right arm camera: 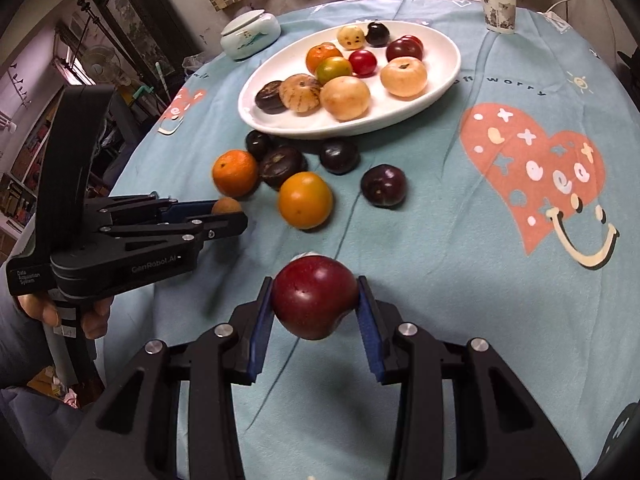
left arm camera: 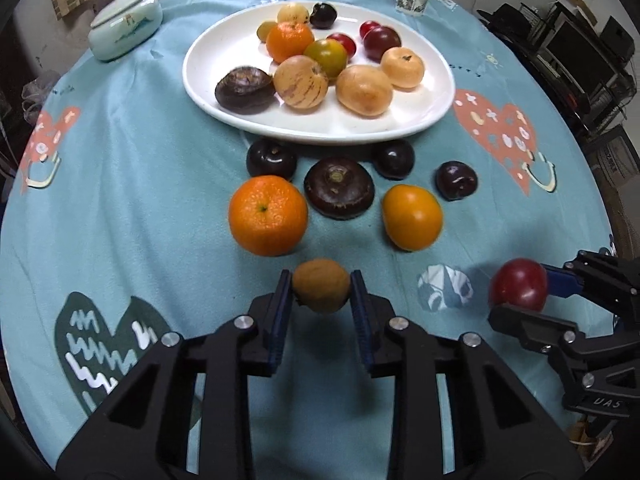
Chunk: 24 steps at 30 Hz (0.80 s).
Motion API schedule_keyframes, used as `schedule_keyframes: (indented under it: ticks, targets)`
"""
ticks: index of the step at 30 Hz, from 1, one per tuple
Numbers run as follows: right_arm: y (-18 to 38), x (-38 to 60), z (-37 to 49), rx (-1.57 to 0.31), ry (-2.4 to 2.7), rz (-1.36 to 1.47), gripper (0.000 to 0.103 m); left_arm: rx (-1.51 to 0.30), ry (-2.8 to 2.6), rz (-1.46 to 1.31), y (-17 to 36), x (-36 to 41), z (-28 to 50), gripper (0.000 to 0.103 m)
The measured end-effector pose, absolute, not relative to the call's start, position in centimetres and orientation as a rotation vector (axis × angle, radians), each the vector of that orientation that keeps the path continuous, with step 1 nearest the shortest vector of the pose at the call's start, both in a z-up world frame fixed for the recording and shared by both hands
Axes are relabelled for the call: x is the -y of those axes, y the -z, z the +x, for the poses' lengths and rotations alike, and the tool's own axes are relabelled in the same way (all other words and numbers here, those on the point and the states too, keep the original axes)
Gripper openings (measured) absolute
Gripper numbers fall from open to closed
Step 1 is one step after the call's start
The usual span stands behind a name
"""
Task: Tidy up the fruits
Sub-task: 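Grasp a small brown kiwi with the left gripper while the right holds the plum, then hold the kiwi and plum, then open the left gripper over the table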
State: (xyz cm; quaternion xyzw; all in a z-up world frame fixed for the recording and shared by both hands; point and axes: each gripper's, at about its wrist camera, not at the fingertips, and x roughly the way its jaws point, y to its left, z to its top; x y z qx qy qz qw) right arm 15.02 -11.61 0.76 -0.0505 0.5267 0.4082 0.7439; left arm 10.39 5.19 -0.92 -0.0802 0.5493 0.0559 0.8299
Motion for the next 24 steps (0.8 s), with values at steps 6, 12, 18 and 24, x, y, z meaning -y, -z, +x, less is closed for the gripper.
schedule_keyframes:
  ticks: [6,12,18,24]
  targets:
    - [-1.0,10.8,12.5,-1.166,-0.924,-0.115,0.040,-1.102,-0.122,-0.059,-2.2,-3.5,8.9,0.029]
    - [-1.2,9.8,10.8,-1.173,-0.950,-0.127,0.040,-1.059,-0.111,-0.020,-4.2,-2.8,7.8,0.030]
    - [-1.4,9.2,10.3,-1.173,-0.962,-0.125,0.040,-1.052,-0.109,-0.016,-4.7,-2.9,7.2,0.030]
    - [-1.4,8.8,10.4,-1.176,-0.965,-0.126,0.040,-1.057,-0.105,-0.019,-4.8,-3.1,7.2,0.030]
